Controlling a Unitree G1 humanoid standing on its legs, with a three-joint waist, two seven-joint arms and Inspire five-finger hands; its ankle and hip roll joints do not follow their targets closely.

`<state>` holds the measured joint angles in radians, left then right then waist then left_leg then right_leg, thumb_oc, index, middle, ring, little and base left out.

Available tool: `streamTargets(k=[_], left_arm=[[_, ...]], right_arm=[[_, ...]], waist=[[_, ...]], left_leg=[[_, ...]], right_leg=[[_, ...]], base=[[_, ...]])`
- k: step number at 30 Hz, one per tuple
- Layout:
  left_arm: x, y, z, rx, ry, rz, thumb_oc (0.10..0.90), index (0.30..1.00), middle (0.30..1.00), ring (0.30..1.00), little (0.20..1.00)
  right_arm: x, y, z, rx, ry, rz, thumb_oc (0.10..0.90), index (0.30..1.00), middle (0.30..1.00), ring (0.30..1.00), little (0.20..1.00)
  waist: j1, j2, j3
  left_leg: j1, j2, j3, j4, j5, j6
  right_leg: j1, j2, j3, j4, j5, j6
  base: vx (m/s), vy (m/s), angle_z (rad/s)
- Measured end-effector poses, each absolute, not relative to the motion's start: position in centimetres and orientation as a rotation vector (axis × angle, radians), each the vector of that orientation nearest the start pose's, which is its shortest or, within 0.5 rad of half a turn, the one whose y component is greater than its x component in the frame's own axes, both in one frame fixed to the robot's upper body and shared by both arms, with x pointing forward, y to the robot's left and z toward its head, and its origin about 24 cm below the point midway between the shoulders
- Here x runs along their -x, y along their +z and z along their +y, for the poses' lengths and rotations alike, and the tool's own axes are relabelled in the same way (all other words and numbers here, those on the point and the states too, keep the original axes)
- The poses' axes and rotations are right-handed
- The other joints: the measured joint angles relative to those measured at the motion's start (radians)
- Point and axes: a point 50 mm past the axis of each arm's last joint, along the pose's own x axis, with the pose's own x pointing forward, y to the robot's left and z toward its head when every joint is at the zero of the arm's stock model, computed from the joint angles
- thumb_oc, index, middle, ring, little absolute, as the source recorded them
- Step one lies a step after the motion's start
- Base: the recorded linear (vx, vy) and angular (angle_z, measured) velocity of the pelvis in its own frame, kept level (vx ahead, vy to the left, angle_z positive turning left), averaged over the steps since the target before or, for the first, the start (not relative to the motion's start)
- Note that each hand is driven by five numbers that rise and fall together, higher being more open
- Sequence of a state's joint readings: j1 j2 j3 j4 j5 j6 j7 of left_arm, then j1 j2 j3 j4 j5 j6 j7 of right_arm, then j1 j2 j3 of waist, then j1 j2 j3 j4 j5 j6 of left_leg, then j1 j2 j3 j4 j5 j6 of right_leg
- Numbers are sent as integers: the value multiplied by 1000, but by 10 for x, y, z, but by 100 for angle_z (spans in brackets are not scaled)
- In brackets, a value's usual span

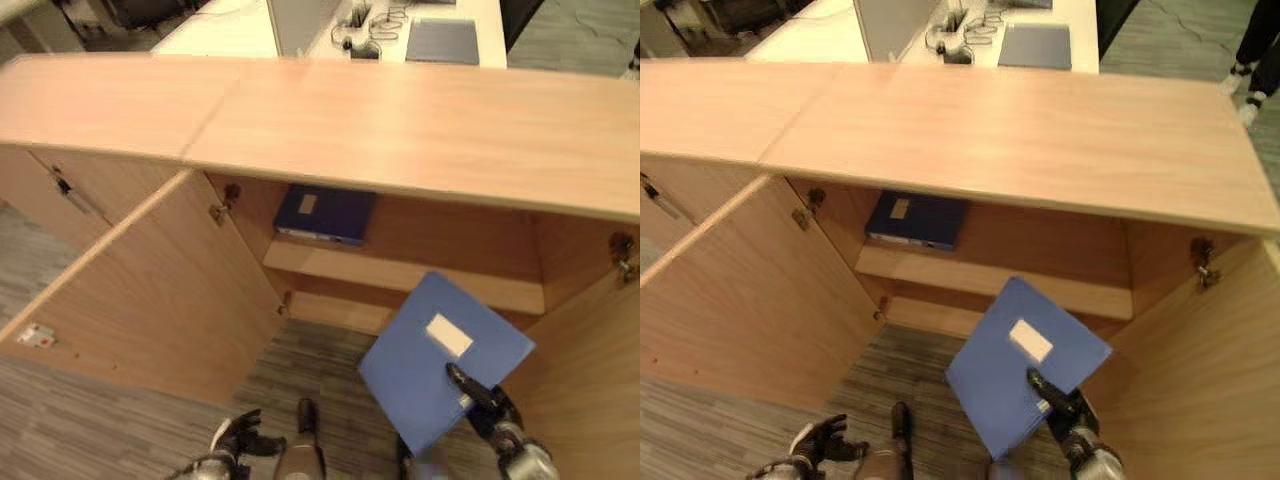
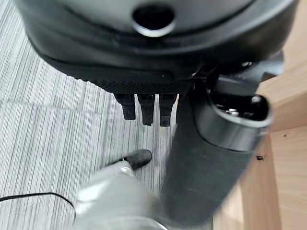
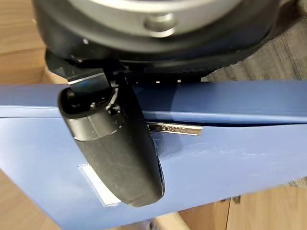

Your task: Put the empty folder in the office cabinet

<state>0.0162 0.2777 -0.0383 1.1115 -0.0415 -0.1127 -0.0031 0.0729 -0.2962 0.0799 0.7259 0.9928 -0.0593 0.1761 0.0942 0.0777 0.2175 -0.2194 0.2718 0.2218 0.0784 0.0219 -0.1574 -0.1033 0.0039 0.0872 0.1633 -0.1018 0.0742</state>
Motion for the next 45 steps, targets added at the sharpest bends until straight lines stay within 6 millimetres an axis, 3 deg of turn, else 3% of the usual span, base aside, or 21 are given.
streamTargets(k=[1,2,3,4,6,7,8,9,11,13,16,17,19,20,23,25,29,30,33,36,45], left_arm=[[-113,-141,264,-313,102,1039,800,900,900,900,900],[-109,-138,275,-376,82,1044,800,900,900,900,900],[-97,-136,286,-427,76,1067,800,900,900,900,900],[-81,-141,288,-435,83,1143,800,900,900,900,900],[-64,-150,277,-411,50,1217,800,900,900,900,900],[-57,-155,266,-394,16,1237,800,900,900,900,900],[-47,-159,255,-372,-14,1263,800,900,900,900,900],[-48,-160,254,-372,-11,1265,800,900,900,900,900],[-57,-159,252,-375,-30,1243,800,900,900,900,900],[-76,-155,254,-392,-31,1185,800,900,900,900,900],[-94,-151,250,-428,-54,1132,800,900,900,900,900],[-95,-149,255,-401,-16,1124,800,900,900,900,900],[-109,-141,263,-382,40,1056,800,900,900,900,900],[-116,-138,265,-369,67,1029,800,900,900,900,900],[-116,-138,261,-368,47,1017,800,900,900,900,900],[-116,-141,258,-367,32,1048,800,900,900,900,900],[-119,-137,258,-423,-38,1007,800,900,900,900,900],[-113,-139,248,-416,-69,1002,800,900,900,900,900],[-104,-140,228,-363,-146,983,800,900,900,900,900],[-110,-135,221,-339,-185,937,800,900,900,900,900],[-114,-128,208,-273,-218,882,800,900,900,900,900]], right_arm=[[-165,-109,-225,-688,-263,612,400,300,300,300,300],[-155,-117,-216,-713,-272,652,400,300,300,300,300],[-145,-124,-206,-732,-275,705,400,300,300,300,300],[-145,-128,-197,-753,-275,726,400,300,300,300,300],[-142,-129,-198,-739,-279,738,400,300,300,300,300],[-140,-130,-204,-710,-278,747,400,300,300,300,300],[-135,-134,-209,-682,-290,780,400,300,300,300,300],[-134,-140,-201,-676,-290,829,400,300,300,300,300],[-143,-138,-194,-661,-248,837,400,300,300,300,300],[-150,-136,-183,-661,-197,828,400,300,300,300,300],[-170,-128,-174,-653,-138,789,400,300,300,300,300],[-174,-125,-172,-658,-121,764,400,300,300,300,300],[-175,-124,-171,-663,-116,758,400,300,300,300,300],[-176,-123,-172,-659,-112,754,400,300,300,300,300],[-185,-116,-174,-653,-99,709,400,300,300,300,300],[-186,-114,-177,-661,-110,690,400,300,300,300,300],[-156,-128,-185,-681,-197,746,400,300,300,300,300],[-148,-130,-193,-689,-228,753,400,300,300,300,300],[-157,-122,-211,-658,-239,709,400,300,300,300,300],[-162,-117,-223,-637,-247,689,400,300,300,300,300],[-176,-103,-245,-698,-376,581,400,300,300,300,300]], waist=[[13,-29,-3],[22,-78,-5],[39,-148,-10],[44,-183,-1],[75,-183,-31],[79,-184,-34],[81,-166,-33],[80,-203,-26],[83,-192,-24],[74,-181,-21],[36,-97,5],[5,-71,4],[4,-79,4],[3,-75,8],[-14,-46,13],[-72,-45,17],[-88,-113,9],[-90,-99,-2],[-90,-13,-18],[-93,27,-16],[-88,54,-17]], left_leg=[[-9,-2,33,28,7,20],[2,-29,47,56,-3,34],[11,-56,80,126,37,89],[-67,-45,56,318,-52,88],[-151,-69,-3,326,-70,79],[-169,-115,-21,242,-47,91],[-138,-125,-15,153,84,109],[-111,-156,36,134,52,124],[-92,-151,54,115,52,154],[-33,-167,74,69,45,169],[119,-172,77,-79,45,184],[138,-173,71,-123,71,197],[160,-194,64,-135,70,212],[183,-209,58,-156,53,232],[213,-214,68,-159,22,223],[234,-246,26,-159,18,194],[310,-299,-47,-159,-14,158],[325,-288,-71,-160,-30,132],[315,-216,-71,-159,-43,99],[313,-182,-76,-159,-43,86],[313,-135,-102,-164,-53,67]], right_leg=[[-57,14,-18,338,-105,23],[-40,-15,-11,447,-185,27],[89,-64,-11,331,-249,-7],[217,-69,65,144,-326,-64],[231,-109,100,40,-294,-90],[257,-159,100,-19,-230,-33],[283,-179,121,-22,-226,42],[239,-215,131,92,-229,144],[148,-203,138,243,-178,195],[101,-197,135,333,-64,198],[-26,-183,34,570,286,197],[-91,-178,-1,659,260,207],[-152,-185,-42,672,163,207],[-186,-220,-142,616,63,198],[-200,-246,-290,249,16,155],[-178,-255,-214,-108,90,146],[-128,-267,-122,-123,231,100],[-113,-252,-110,-123,289,58],[-67,-181,-151,-221,318,47],[-49,-145,-172,-252,335,27],[-25,-119,-213,-260,309,21]], base=[[561,155,-65],[566,215,-28],[552,222,-23],[684,262,-61],[397,125,-71],[386,170,-53],[314,189,-44],[435,238,-38],[283,158,-32],[344,237,-27],[308,240,-26],[194,96,17],[308,102,36],[379,31,11],[505,-230,-10],[333,-128,52],[170,-53,80],[134,-113,31],[144,-115,2],[106,-111,2],[76,-129,8]])
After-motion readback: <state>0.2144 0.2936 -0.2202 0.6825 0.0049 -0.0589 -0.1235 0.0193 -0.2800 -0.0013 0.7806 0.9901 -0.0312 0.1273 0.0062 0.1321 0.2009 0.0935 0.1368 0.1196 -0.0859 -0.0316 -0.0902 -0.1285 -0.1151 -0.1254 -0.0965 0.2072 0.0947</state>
